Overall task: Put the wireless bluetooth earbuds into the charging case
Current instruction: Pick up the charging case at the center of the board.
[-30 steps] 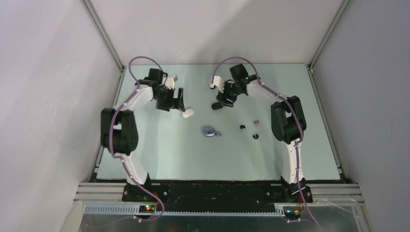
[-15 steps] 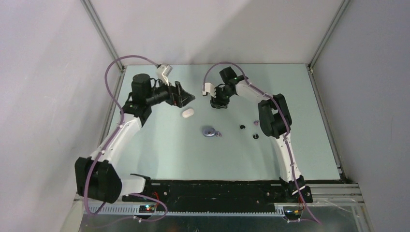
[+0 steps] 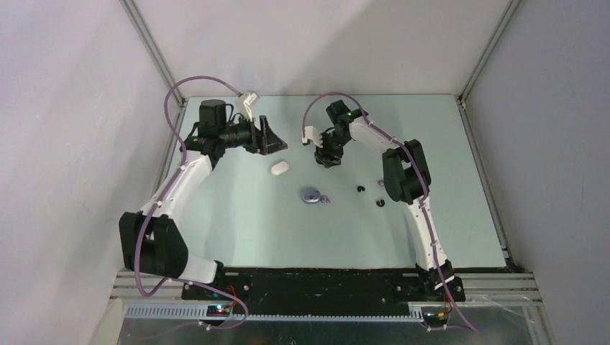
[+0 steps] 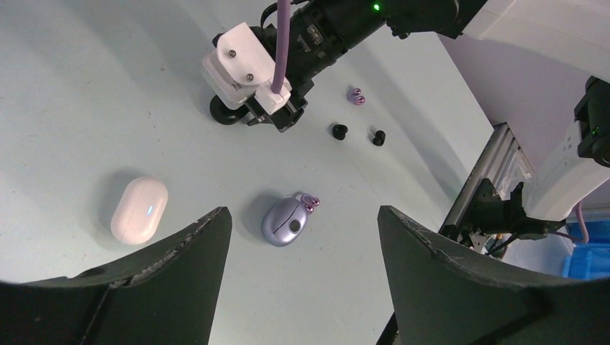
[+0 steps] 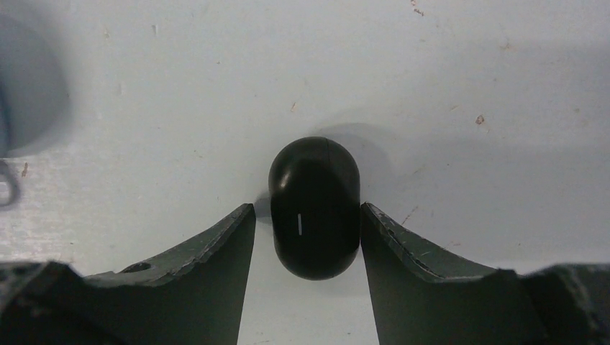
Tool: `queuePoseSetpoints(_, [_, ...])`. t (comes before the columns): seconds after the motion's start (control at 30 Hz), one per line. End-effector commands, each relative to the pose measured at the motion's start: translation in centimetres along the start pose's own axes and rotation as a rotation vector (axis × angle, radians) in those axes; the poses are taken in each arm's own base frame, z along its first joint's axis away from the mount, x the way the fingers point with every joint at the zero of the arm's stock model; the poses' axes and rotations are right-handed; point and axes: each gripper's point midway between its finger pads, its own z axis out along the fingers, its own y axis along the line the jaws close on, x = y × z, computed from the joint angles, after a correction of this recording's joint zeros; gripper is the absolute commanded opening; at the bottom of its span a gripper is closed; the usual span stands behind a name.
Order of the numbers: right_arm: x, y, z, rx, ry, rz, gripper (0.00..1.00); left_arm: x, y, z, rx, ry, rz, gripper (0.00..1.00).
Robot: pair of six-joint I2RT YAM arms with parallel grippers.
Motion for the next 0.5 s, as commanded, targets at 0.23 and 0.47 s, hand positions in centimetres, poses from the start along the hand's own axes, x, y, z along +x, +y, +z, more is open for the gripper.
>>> queuePoseSetpoints(0.23, [1.5, 0.5, -0.6, 0.036, 0.036, 0.061, 0.47, -0.3, -0.2, 0.2, 0.033, -0.019, -0.004, 0.77])
queuePoseSetpoints(0.47, [-3.7, -1.9, -6.5, 0.262, -0.135, 0.005, 0.30, -2.0, 1.4, 1.0, -0.035, -0.056, -0.020, 0.74])
